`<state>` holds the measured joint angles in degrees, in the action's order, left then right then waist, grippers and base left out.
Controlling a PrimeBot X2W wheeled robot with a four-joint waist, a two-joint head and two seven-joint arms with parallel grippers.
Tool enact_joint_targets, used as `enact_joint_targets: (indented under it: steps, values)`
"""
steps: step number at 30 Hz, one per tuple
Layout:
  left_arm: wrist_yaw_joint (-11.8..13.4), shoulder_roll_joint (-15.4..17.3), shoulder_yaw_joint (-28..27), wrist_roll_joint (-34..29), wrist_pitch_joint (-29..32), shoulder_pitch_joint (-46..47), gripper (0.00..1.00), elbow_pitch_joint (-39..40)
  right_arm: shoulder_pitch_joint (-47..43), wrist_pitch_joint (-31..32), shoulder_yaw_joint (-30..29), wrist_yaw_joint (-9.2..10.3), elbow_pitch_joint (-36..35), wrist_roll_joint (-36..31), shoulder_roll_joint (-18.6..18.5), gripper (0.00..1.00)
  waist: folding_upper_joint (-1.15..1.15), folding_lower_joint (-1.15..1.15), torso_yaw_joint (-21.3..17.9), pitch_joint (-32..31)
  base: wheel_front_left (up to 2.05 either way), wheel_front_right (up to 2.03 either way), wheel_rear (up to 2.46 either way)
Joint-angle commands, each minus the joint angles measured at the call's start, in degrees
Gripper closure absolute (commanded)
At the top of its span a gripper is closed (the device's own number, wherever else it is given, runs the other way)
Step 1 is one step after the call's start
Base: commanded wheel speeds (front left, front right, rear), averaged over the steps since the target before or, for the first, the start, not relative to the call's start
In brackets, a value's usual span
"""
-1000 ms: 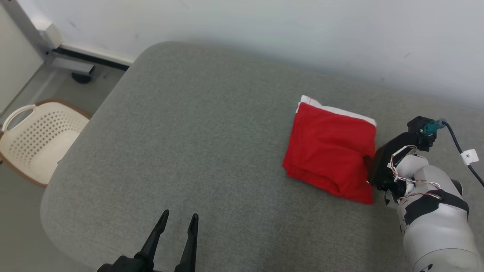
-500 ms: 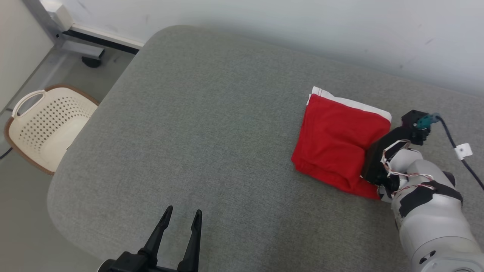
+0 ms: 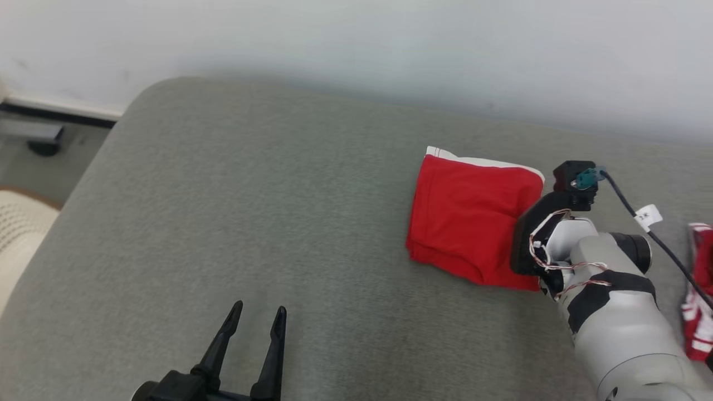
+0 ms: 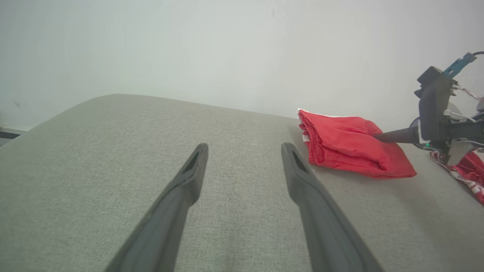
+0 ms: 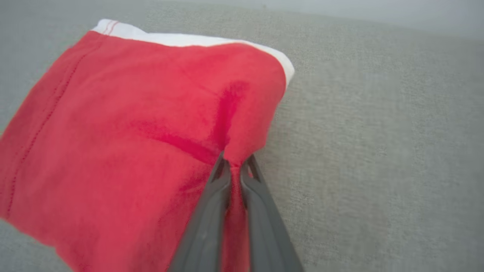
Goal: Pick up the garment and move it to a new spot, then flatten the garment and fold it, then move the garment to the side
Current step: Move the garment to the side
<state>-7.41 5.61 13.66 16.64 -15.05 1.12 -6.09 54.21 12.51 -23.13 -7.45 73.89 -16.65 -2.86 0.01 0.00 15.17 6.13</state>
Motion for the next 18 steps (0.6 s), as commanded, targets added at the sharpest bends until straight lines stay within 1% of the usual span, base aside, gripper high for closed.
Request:
enact_joint_targets:
  steps: [1,4,7,10,13,18]
  values:
    - [-0.1,0.1,-0.4,0.0,-0.2,-0.8,0.0,0.4,-0.8,-0.4,1.6,-0.02,0.1,1.0,0.0,1.0,-0.01,0.0,-6.4,-2.3,0.0,0.0,0.0]
    - [-0.1,0.1,-0.8,-0.2,-0.2,-1.2,0.0,0.8,-1.1,-0.2,5.7,-0.02,0.1,1.8,0.0,1.0,-0.01,0.0,-9.7,-2.6,0.0,0.0,0.0]
    - [-0.1,-0.1,-1.1,-0.4,-0.2,-1.1,0.0,1.0,-1.0,0.9,9.1,-0.02,0.1,0.8,-0.3,1.0,-0.01,0.0,-12.5,-2.4,0.0,0.0,0.0]
    - [-0.1,-0.1,-1.2,-0.5,-0.2,-1.2,0.0,1.1,-0.2,2.3,12.4,-0.02,0.1,0.7,-1.9,1.0,-0.01,0.0,-14.5,-2.3,0.0,0.0,0.0]
    - [-0.1,-0.1,-1.2,-0.6,-0.2,-1.1,0.0,1.1,0.6,3.2,15.3,-0.02,0.1,1.7,-3.8,1.0,-0.01,0.0,-15.6,-2.2,0.0,0.0,0.0]
    - [-0.1,0.1,-0.8,-0.6,-0.2,-0.9,0.0,0.9,0.1,4.4,19.2,-0.02,0.1,4.3,-5.7,1.0,-0.01,0.0,-16.0,-2.3,0.0,0.0,0.0]
